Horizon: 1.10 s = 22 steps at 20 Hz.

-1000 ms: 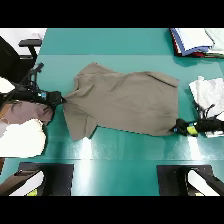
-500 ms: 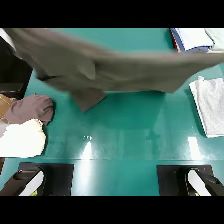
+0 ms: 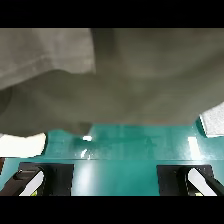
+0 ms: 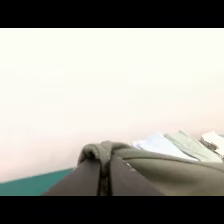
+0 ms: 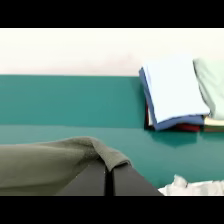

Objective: Fold the shirts.

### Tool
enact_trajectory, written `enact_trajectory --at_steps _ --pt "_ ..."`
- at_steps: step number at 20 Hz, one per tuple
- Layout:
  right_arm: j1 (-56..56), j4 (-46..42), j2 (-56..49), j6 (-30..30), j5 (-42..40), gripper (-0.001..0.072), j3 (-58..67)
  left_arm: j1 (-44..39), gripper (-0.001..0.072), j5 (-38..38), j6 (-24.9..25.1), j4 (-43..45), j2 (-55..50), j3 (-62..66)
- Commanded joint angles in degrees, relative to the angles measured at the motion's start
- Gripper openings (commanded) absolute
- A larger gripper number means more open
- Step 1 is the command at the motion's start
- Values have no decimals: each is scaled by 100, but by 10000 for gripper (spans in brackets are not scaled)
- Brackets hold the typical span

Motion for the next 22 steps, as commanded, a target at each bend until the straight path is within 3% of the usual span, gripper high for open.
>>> enact_trajectory --at_steps 1,6,8,11,14,18,22 --pt "229 -55 -302 96 155 13 -688 2 27 -306 -87 85 -210 -739" --pt "1510 -1537 -1598 190 201 13 -1908 2 28 -1158 -48 59 -1515 -2181" --pt "1751 -1534 -2282 195 170 13 -2271 2 28 -1128 22 63 -2201 -2629" --pt "1919 -1521 -3414 192 -72 13 -2312 2 28 -748 146 39 -3366 -2900" --pt "1976 -1473 -4363 190 -463 13 -1687 2 28 98 562 -186 -4330 -2859" --pt "1974 -1462 -5069 188 -562 13 -446 4 28 584 588 -175 -4715 -2531" --pt "1974 -1491 -4684 -76 -398 13 -1005 2 28 -492 588 295 -4704 -2433"
